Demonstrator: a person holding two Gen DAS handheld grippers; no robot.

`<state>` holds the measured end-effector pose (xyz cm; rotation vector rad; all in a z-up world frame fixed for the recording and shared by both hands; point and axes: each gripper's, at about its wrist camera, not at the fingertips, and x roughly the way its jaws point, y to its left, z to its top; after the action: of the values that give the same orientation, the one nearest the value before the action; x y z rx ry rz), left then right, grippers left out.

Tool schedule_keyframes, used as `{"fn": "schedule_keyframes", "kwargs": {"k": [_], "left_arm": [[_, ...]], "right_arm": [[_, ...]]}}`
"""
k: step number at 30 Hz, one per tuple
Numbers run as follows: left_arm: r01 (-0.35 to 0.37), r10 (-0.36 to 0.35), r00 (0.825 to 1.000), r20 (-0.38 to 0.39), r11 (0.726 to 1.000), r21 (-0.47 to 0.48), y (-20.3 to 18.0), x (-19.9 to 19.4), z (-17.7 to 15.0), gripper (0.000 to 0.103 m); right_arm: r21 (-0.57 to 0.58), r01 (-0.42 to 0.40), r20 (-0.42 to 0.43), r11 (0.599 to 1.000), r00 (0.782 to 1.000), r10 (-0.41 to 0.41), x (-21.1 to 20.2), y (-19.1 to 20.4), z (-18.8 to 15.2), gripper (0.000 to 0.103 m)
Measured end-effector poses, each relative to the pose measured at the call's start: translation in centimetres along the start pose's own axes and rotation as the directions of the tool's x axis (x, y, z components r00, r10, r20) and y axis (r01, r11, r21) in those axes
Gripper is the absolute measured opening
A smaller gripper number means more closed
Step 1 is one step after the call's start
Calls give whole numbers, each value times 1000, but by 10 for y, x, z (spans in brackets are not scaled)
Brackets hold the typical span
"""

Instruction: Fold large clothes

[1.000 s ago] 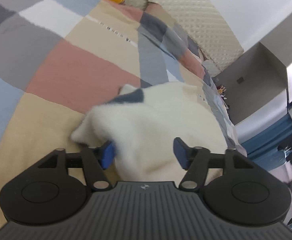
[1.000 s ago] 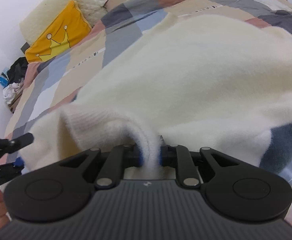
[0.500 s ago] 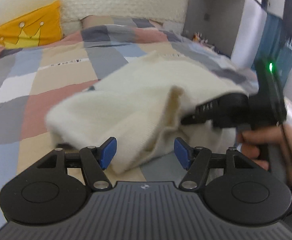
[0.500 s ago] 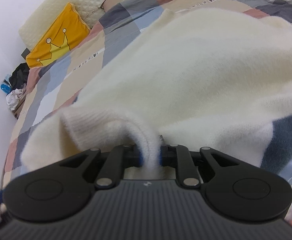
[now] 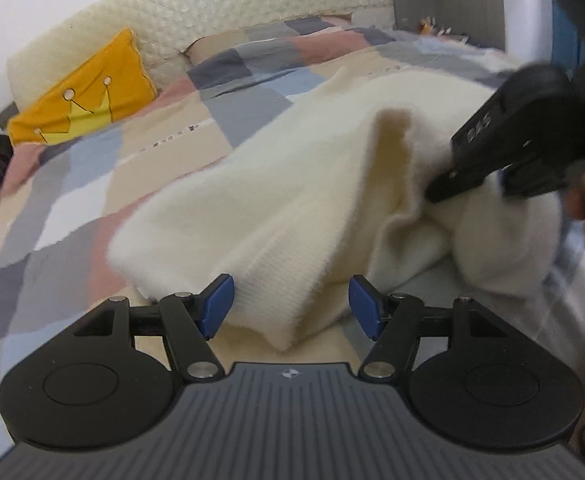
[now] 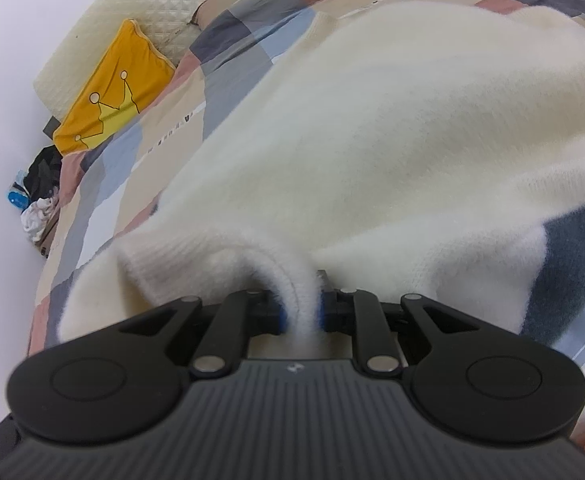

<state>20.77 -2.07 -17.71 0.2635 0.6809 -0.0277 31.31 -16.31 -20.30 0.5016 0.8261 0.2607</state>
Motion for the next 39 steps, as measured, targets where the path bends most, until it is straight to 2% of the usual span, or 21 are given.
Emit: {"fn": "schedule_keyframes", "kwargs": {"k": [4,11,15,18,21,24,25,26,31,35,37,39], "left_arm": [[-83,83,996,-22,996,-8,2,12,-1,69],[-186,186,982,-7,977,-106,28,12,2,69],[-179,177,984,-27,969,-168,43,16,2,69],[-161,155,987,-46,966,-202,50,22,0,64],[-114,96,992,-82,956,-271,59,30,-2,49],[-80,58,995,-77,941,-329,67,33,-4,29],[-68,48,997,-67,938,-340,68,33,-3,17],[-52,33,998,-59,935,-351,69,32,-3,9],[10,-7,1000,7,910,-414,76,20,-2,6],[86,-74,996,44,867,-490,90,13,-2,6],[109,-97,994,51,853,-510,95,11,-3,6],[125,-115,992,52,844,-521,98,11,-4,6]], "right_arm": [[10,-8,-1,1000,1000,8,-3,-3,-1,18],[5,-12,0,1000,1000,12,-6,-4,-2,18],[-12,-12,2,1000,1000,12,-8,-1,-4,18],[-25,-12,7,1000,1000,12,-9,2,-3,19],[-28,-11,9,1000,1000,11,-9,4,-5,19],[-34,-16,7,999,1000,16,-12,5,-6,27],[-40,-18,5,999,1000,18,-13,5,-7,29],[-50,-19,5,999,1000,19,-16,7,-8,30],[-119,-18,30,993,999,22,-31,17,-15,58],[-211,-19,59,977,998,33,-42,29,-26,71],[-257,-49,68,965,995,68,-48,37,-30,82],[-306,-92,69,948,991,119,-54,46,-37,83]]}}
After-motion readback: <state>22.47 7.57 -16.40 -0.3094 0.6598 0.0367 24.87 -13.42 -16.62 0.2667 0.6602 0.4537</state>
